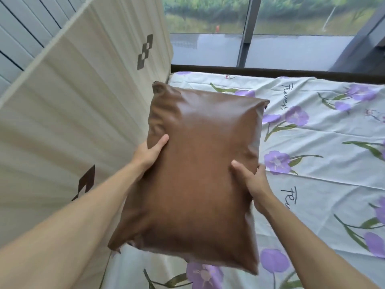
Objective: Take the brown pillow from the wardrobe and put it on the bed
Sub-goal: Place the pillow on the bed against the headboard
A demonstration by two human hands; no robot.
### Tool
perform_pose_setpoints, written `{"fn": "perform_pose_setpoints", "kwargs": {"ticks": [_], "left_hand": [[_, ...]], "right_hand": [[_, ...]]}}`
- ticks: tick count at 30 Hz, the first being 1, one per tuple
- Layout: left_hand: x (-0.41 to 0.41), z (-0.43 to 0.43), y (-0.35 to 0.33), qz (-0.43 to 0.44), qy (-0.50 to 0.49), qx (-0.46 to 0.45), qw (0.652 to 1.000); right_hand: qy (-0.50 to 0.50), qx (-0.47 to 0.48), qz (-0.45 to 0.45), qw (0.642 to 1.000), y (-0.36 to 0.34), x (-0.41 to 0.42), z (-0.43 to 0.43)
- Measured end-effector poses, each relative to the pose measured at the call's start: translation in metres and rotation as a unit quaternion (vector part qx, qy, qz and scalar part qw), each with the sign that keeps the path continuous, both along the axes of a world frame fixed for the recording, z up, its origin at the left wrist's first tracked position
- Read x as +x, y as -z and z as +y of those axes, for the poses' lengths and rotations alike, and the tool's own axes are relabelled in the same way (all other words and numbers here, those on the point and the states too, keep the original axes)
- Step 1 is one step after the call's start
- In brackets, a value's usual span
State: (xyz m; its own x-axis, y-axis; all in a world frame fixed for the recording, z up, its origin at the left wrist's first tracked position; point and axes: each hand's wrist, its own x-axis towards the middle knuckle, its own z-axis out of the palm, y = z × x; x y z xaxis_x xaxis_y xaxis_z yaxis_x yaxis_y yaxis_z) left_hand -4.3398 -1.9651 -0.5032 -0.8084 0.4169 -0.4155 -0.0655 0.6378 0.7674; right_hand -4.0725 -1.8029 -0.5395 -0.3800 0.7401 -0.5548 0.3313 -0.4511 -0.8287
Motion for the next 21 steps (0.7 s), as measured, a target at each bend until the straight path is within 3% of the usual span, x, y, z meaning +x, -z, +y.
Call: {"fn": "perform_pose_setpoints", "kwargs": {"ticks": [5,8,11,18,21], "left_hand": [[-0.033,0.006,0.036,0.03,0.058,-0.032,0.997],[-0.02,-0.012,0.066,0.048,0.145,-0.137,0.979],[-0.005,-0.026,0.09,0.093,0.205,-0.225,0.948],[0.001,-0.022,0.076,0.066,0.207,-0.246,0.945],[0.02,-0.033,0.053,0.057,0.211,-0.198,0.955]], "right_hand": [[-0.089,0.001,0.048,0.995,0.035,-0.04,0.006],[-0.197,-0.008,-0.021,0.98,0.053,-0.05,-0.014],[-0.273,0.05,-0.109,0.955,0.065,-0.062,-0.029],[-0.316,0.139,-0.228,0.911,0.053,-0.072,-0.033],[-0.318,0.171,-0.231,0.904,0.035,-0.069,-0.039]]}}
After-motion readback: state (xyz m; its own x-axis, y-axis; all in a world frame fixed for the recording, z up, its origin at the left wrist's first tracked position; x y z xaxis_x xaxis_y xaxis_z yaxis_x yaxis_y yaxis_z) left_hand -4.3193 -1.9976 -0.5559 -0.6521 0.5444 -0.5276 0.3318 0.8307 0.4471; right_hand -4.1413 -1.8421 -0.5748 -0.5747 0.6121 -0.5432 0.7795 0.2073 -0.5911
